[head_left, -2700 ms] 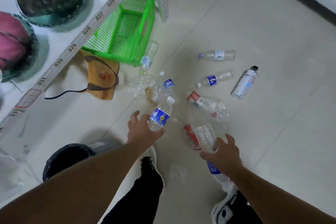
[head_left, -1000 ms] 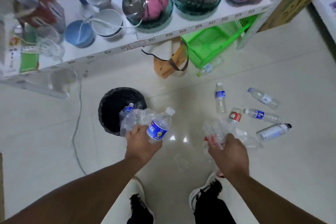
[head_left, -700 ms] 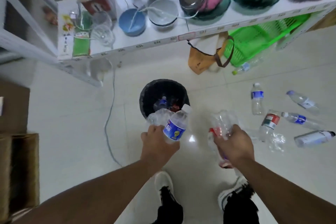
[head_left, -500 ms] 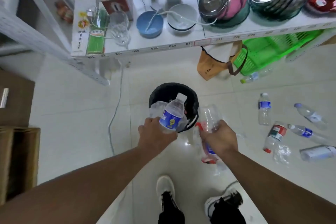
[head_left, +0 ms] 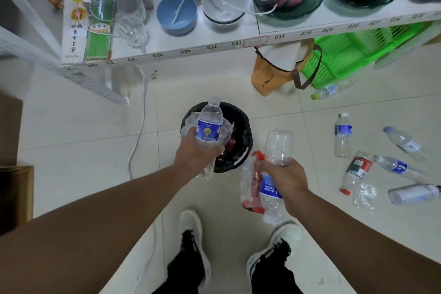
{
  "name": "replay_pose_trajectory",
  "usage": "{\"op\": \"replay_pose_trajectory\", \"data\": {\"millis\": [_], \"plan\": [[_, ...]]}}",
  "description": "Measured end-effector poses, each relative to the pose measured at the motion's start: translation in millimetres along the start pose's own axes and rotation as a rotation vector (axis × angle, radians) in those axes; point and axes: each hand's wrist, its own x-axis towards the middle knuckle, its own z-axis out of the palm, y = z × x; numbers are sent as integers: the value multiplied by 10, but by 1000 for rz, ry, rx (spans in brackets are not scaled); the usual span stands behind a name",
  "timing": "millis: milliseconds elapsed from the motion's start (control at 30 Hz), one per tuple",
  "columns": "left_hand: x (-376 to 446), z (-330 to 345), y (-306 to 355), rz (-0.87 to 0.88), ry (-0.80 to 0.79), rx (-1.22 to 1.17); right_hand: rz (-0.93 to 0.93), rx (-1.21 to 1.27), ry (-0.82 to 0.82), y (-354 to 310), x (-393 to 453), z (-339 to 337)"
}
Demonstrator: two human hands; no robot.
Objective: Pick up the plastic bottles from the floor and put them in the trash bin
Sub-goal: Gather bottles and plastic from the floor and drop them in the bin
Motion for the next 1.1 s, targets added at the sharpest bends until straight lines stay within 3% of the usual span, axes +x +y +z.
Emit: {"op": "replay_pose_trajectory", "data": {"millis": [100, 267, 467, 767, 1100], "plan": [[345, 156, -137, 4, -53, 49, 32, 40, 3, 61, 155, 52], [721, 106, -259, 8, -106, 353, 81, 93, 44, 93, 251, 311], [807, -257, -398, 192, -191, 325, 103, 43, -2, -114, 228, 758], [860, -775, -776, 96, 54, 189, 46, 36, -103, -668, 373, 1296], [556, -934, -1200, 48, 69, 174, -138, -283, -46, -694, 344, 1431]]}}
